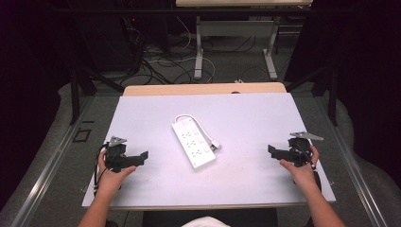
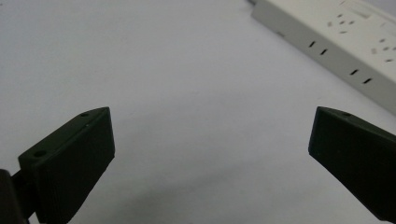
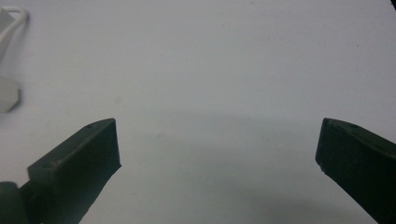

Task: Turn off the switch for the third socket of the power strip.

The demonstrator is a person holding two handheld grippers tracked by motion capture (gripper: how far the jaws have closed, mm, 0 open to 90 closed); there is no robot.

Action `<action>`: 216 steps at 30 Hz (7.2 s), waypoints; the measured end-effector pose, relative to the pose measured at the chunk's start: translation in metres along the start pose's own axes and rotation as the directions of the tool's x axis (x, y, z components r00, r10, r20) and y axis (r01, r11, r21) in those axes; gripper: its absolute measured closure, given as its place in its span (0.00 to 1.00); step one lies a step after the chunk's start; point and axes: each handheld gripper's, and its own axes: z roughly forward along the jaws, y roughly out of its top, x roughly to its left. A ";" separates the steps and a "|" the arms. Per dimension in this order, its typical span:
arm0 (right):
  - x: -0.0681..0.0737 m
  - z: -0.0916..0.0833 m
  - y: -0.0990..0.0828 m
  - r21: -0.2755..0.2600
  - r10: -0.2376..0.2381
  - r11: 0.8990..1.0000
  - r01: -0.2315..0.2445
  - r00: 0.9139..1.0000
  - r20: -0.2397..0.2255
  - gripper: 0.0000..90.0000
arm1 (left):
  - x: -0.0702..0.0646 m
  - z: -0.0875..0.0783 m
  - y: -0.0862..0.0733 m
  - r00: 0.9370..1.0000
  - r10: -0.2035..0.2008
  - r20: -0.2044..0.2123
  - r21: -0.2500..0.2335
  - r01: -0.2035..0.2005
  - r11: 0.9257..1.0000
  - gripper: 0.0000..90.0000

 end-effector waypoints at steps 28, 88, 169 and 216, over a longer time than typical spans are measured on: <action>0.033 -0.015 -0.004 -0.042 -0.117 0.992 0.115 0.992 -0.049 0.00 | -0.058 -0.010 0.004 0.987 0.120 0.107 -0.013 -0.119 0.993 0.00; 0.026 -0.011 -0.008 -0.028 -0.087 0.996 0.086 0.996 -0.036 0.00 | -0.121 0.009 0.054 0.969 0.183 0.168 -0.014 -0.183 0.983 0.34; 0.019 -0.009 -0.010 -0.023 -0.069 0.997 0.068 0.997 -0.039 0.00 | -0.185 0.082 0.071 0.911 0.348 0.220 0.111 -0.378 0.919 0.80; 0.019 -0.009 -0.010 -0.017 -0.072 0.997 0.071 0.996 -0.045 0.00 | -0.197 0.100 0.062 0.886 0.400 0.234 0.165 -0.442 0.882 0.90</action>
